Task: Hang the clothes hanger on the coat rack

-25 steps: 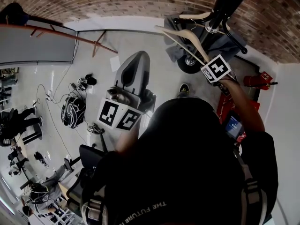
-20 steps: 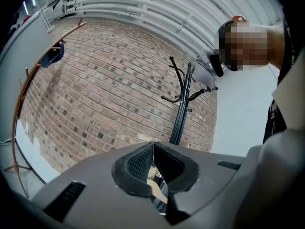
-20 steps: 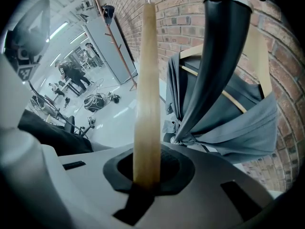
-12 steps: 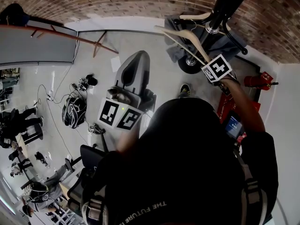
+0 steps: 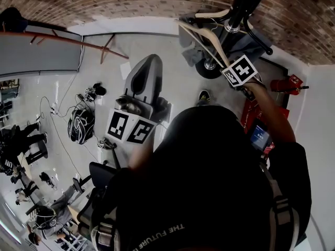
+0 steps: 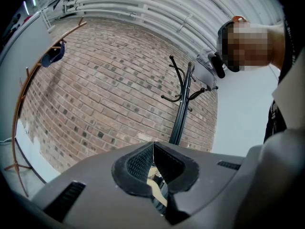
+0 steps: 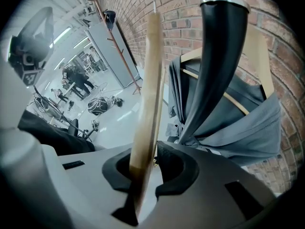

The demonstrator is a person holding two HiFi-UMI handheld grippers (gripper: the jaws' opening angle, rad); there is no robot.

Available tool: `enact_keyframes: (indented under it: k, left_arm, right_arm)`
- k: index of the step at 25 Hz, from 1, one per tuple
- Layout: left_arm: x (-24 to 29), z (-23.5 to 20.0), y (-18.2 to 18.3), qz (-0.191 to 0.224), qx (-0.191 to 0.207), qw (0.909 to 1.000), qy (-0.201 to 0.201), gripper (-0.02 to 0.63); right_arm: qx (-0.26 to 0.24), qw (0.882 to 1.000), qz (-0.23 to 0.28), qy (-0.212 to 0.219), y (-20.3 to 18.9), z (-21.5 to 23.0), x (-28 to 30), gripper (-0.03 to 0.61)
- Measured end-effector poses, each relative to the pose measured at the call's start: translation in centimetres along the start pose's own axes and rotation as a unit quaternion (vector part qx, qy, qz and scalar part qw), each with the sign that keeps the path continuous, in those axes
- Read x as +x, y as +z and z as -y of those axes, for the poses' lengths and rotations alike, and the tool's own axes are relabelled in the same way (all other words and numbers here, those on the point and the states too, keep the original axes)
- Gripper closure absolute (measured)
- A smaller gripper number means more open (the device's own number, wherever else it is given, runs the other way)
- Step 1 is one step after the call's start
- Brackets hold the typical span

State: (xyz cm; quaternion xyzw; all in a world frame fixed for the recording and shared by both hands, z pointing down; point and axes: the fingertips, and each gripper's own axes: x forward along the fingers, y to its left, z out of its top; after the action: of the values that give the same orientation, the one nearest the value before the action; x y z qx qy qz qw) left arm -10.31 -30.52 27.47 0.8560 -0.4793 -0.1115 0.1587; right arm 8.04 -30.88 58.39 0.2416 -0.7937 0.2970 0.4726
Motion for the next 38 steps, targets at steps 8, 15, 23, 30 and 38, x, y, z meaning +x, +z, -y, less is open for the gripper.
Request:
enact_keyframes:
  k: [8, 15, 23, 30, 38]
  left_arm:
    - [0.1, 0.2, 0.0, 0.000, 0.002, 1.0000, -0.003, 0.594]
    - [0.8, 0.8, -0.2, -0.004, 0.002, 0.9999, -0.014, 0.594]
    - [1.5, 1.3, -0.8, -0.011, 0.000, 0.9996, -0.028, 0.594]
    - [2.4, 1.9, -1.0, -0.015, -0.002, 0.9990, -0.043, 0.594]
    - [2.8, 2.6, -1.2, -0.019, -0.001, 0.9982, -0.056, 0.594]
  right_arm:
    - [-0.005, 0.999, 0.036, -0.014, 1.4, 0.7, -0.8, 0.488]
    - [-0.028, 0.997, 0.060, -0.028, 2.2, 0.6, -2.2, 0.462]
    - [-0.074, 0.986, 0.123, -0.082, 4.0, 1.4, -5.3, 0.451]
    - [-0.109, 0.969, 0.184, -0.122, 5.4, 0.7, -9.3, 0.451]
    - [-0.111, 0.942, 0.294, -0.115, 7.0, -2.1, -14.8, 0.453]
